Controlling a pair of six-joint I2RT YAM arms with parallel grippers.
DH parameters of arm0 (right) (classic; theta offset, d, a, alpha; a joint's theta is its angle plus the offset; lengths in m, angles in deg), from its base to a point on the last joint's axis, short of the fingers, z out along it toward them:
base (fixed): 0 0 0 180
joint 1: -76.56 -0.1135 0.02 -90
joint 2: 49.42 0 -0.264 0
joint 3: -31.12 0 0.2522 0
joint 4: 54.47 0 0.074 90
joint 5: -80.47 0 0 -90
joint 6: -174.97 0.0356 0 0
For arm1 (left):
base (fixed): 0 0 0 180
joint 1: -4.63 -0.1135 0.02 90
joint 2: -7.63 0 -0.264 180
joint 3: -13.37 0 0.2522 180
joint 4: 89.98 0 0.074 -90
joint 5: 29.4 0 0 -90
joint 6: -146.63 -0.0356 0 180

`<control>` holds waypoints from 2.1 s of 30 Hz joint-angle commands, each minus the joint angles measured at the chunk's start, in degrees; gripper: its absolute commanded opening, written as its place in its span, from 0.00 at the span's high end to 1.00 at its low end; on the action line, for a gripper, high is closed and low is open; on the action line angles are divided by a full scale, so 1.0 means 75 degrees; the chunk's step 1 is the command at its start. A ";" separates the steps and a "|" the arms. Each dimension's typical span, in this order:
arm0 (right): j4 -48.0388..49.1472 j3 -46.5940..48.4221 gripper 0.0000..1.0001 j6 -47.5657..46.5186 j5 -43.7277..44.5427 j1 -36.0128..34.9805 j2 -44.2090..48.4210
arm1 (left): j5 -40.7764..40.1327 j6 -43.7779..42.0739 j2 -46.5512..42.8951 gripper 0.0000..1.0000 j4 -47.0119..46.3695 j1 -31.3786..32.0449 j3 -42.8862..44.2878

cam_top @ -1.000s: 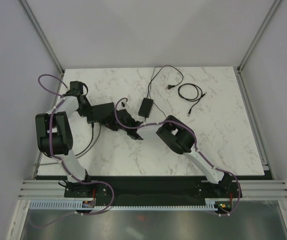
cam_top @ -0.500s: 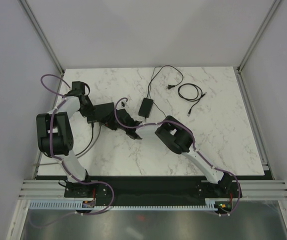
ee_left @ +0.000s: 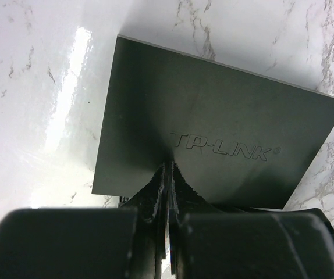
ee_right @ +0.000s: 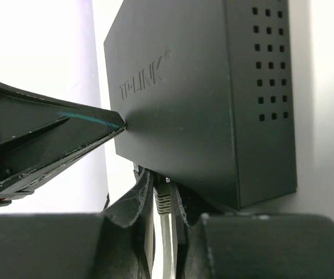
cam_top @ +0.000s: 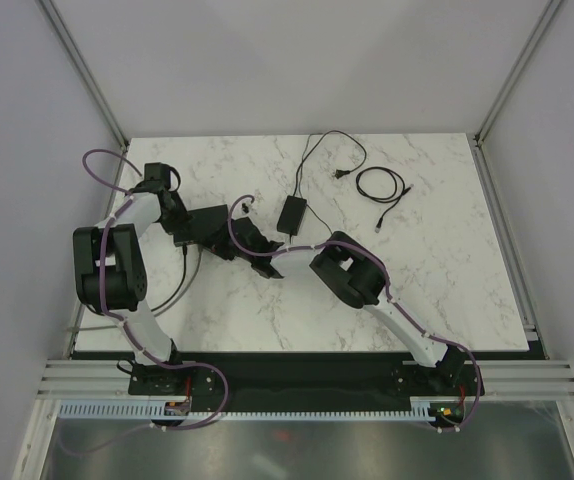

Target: Pull the plug from the switch port

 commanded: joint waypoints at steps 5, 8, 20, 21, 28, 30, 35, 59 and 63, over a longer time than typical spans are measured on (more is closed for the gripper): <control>-0.0872 0.0206 1.00 -0.0218 -0.0001 0.0168 -0.0164 | 0.0228 0.0033 -0.0028 0.98 0.0344 0.0090 -0.0143; -0.1071 0.0242 1.00 -0.0276 -0.0329 0.0285 -0.0140 | 0.0344 0.0033 0.0019 0.98 0.0321 0.0090 -0.0143; -0.1119 0.0301 1.00 -0.1061 -0.2286 0.0765 -0.0176 | 0.0544 -0.0072 0.0406 0.98 0.0297 0.0206 -0.0131; -0.1118 0.0277 1.00 -0.1224 -0.2473 0.0801 -0.0164 | 0.0486 -0.0095 0.0394 0.98 0.0309 0.0230 -0.0131; -0.1434 0.0569 1.00 -0.2244 -0.3293 0.0941 0.0024 | 0.0368 -0.0177 0.0394 0.98 0.0309 0.0394 -0.0131; -0.1773 0.0768 1.00 -0.2537 -0.3517 0.0988 -0.0023 | 0.0368 -0.0189 0.0417 0.98 0.0309 0.0394 -0.0119; -0.1961 0.0710 1.00 -0.3030 -0.3986 0.1070 0.0164 | 0.0414 -0.0189 0.0476 0.98 0.0309 0.0394 -0.0085; -0.0720 -0.1352 1.00 -0.3627 -0.4220 0.1293 0.2202 | 0.0052 -0.0119 -0.0916 0.98 -0.0030 0.0418 -0.0166; -0.1082 -0.1620 1.00 -0.3991 -0.4256 0.1281 0.3044 | -0.0509 -0.0306 -0.1831 0.98 -0.0334 0.0650 -0.0377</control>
